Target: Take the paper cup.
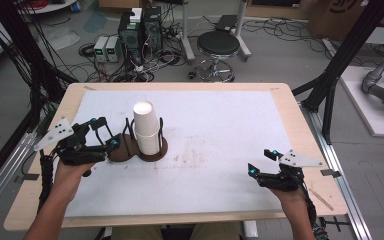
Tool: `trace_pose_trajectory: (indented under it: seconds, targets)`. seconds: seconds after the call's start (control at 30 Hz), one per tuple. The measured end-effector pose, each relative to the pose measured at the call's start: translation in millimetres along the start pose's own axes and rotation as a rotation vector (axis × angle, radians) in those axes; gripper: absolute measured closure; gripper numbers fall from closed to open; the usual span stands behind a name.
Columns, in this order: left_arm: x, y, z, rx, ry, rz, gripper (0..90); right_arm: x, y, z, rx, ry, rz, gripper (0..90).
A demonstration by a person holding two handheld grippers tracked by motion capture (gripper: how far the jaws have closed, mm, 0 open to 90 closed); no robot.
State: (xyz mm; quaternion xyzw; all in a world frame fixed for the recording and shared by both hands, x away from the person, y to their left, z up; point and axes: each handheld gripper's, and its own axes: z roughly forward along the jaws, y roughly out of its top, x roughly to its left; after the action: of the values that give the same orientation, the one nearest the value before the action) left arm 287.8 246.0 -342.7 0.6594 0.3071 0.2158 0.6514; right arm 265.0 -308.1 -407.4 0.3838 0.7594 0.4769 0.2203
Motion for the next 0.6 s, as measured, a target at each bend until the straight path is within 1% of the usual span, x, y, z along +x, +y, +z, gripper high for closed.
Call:
trace_pose_trajectory:
  seconds: [0.03, 0.07, 0.1, 0.13, 0.17, 0.2, 0.23, 0.27, 0.3, 0.43, 0.47, 0.53, 0.6]
  targets:
    - [0.0, 5.8, 5.2, 0.006, -0.02, 0.003, 15.5, 0.0, -0.3, 0.1, 0.003, 0.001, -0.002, 19.7]
    - [0.0, 5.8, 5.2, 0.006, -0.02, 0.003, 15.6, 0.3, -0.6, 0.3, 0.006, 0.001, -0.001, 19.7]
    - [0.2, 11.1, 9.5, 0.011, -0.029, 0.003, 15.6, 0.4, -0.9, 0.5, 0.009, 0.001, -0.002, 19.7]
    - [0.2, 11.1, 9.5, 0.011, -0.029, 0.003, 15.6, 0.4, -0.9, 0.5, 0.009, 0.001, -0.002, 19.7]
    - [0.9, 17.9, 15.0, 0.014, -0.037, 0.007, 15.6, 0.4, -0.9, 0.4, 0.008, 0.004, -0.002, 19.7]
    - [0.9, 17.9, 15.0, 0.014, -0.037, 0.007, 15.5, 0.7, -0.4, 0.2, 0.005, 0.003, -0.001, 19.7]
    - [1.6, 23.4, 20.3, 0.019, -0.044, 0.006, 15.5, 0.7, 0.1, 0.0, 0.002, 0.005, -0.003, 19.7]
    - [1.6, 23.4, 20.3, 0.019, -0.044, 0.006, 15.5, 0.8, 0.6, 0.0, -0.001, 0.008, -0.003, 19.7]
    - [2.4, 28.3, 26.0, 0.027, -0.045, 0.012, 15.4, 1.5, 1.0, 0.1, 0.0, 0.01, -0.003, 19.7]
    - [3.4, 36.0, 38.7, 0.041, -0.04, 0.009, 15.4, 3.2, 1.6, 2.3, 0.002, 0.018, -0.007, 19.7]
    - [3.4, 36.0, 38.7, 0.041, -0.04, 0.009, 15.4, 3.3, 1.5, 2.9, 0.003, 0.02, -0.01, 19.7]
    - [4.9, 38.9, 47.8, 0.053, -0.059, -0.005, 15.4, 3.5, 1.6, 3.3, 0.005, 0.02, -0.011, 19.7]
    - [5.1, 39.4, 50.6, 0.06, -0.06, -0.007, 15.4, 4.2, 1.7, 3.7, 0.006, 0.025, -0.004, 19.7]
